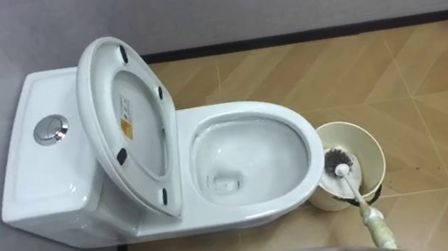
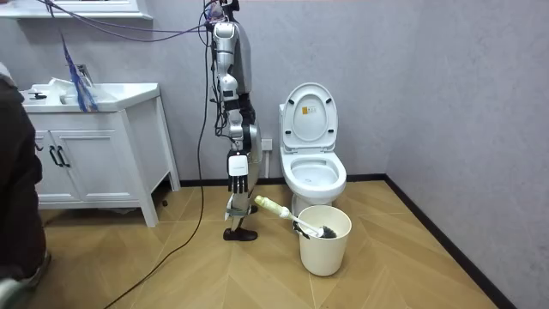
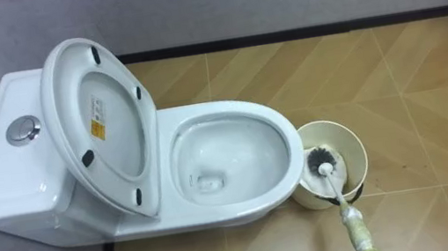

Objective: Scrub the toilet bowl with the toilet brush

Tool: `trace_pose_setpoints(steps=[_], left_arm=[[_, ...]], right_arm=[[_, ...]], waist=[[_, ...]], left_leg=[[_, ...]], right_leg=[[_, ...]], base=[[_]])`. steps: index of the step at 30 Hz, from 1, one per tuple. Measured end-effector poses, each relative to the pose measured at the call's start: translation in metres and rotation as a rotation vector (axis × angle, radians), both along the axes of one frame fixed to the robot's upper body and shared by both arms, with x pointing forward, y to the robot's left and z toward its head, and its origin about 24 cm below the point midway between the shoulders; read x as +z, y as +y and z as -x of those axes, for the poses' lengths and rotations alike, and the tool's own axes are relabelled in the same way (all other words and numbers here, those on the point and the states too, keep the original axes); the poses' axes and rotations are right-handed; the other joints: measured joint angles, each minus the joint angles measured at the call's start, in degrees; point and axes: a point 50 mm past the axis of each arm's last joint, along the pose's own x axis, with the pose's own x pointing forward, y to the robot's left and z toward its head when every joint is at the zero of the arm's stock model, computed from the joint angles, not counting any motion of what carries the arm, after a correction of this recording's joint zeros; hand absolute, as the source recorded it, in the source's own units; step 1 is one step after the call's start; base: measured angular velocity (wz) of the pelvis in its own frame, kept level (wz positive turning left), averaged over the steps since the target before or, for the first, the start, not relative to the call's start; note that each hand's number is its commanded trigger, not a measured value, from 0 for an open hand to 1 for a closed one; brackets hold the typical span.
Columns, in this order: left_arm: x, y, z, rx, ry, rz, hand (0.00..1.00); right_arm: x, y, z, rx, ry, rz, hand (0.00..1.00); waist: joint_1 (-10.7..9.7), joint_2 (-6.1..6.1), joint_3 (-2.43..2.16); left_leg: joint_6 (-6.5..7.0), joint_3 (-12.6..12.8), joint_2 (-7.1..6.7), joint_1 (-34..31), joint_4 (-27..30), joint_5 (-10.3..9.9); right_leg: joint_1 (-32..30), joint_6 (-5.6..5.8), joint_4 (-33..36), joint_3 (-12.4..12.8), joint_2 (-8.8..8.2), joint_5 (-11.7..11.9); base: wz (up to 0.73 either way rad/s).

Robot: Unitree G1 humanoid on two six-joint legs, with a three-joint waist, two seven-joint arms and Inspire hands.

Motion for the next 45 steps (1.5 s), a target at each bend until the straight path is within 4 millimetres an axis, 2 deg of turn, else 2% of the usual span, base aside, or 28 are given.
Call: trace_pose_setpoints(steps=[5,12,20,26,32,40,45], left_arm=[[0.0,0.0,-0.001,-0.003,-0.001,0.007,0.0],[0.0,0.0,-0.004,-0.007,-0.011,0.012,0.0],[0.002,0.003,-0.006,-0.004,-0.051,-0.006,0.0],[0.005,0.007,-0.02,0.02,-0.159,-0.037,0.0],[0.006,0.006,-0.025,0.066,-0.231,-0.022,0.0],[0.009,0.006,-0.031,0.114,-0.315,-0.03,0.0],[0.009,0.006,-0.034,0.123,-0.347,-0.02,0.0]], right_arm=[[0.0,0.0,-0.004,0.003,-0.015,-0.007,0.0],[0.001,-0.002,-0.016,0.017,-0.072,0.017,0.0],[0.008,-0.014,-0.035,-0.028,-0.244,0.165,0.0],[0.021,-0.022,-0.069,-0.087,-0.494,0.277,0.0],[0.029,-0.021,-0.089,-0.086,-0.63,0.324,0.0],[0.041,-0.021,-0.106,-0.079,-0.766,0.397,0.0],[0.04,-0.018,-0.108,-0.123,-0.784,0.39,0.0]], waist=[[0.1,0.51,-0.03],[0.2,0.56,-0.05],[0.2,0.63,-0.01],[0.2,0.57,-0.13],[0.3,0.43,-0.27],[0.3,0.36,-0.29],[1.0,0.3,-0.27]], left_leg=[[-0.09,0.0,0.29,0.0,0.0,-0.6],[-0.1,0.0,0.25,0.2,0.0,-0.6],[-0.1,-0.1,0.22,0.3,0.0,-0.6],[-0.1,0.1,0.3,-1.0,0.0,-0.6],[-0.1,0.7,0.32,-1.5,0.0,-0.6],[-0.1,0.7,0.59,-1.5,-0.1,-0.6],[-0.1,0.6,0.59,-1.9,0.0,-0.6]], right_leg=[[0.0,-0.01,0.0,0.0,0.11,0.0],[0.0,-0.03,0.0,0.6,0.44,0.0],[-0.2,-0.02,-0.1,1.3,0.42,0.0],[-1.5,-0.1,0.0,1.4,0.63,0.1],[-2.1,-0.27,0.0,1.7,0.65,0.3],[-2.0,-0.5,0.0,1.4,0.9,0.4],[-2.4,-0.53,0.0,1.3,0.84,0.4]], base=[[0.0],[-0.02],[-0.05],[0.0],[-0.04],[-0.02],[0.0]])
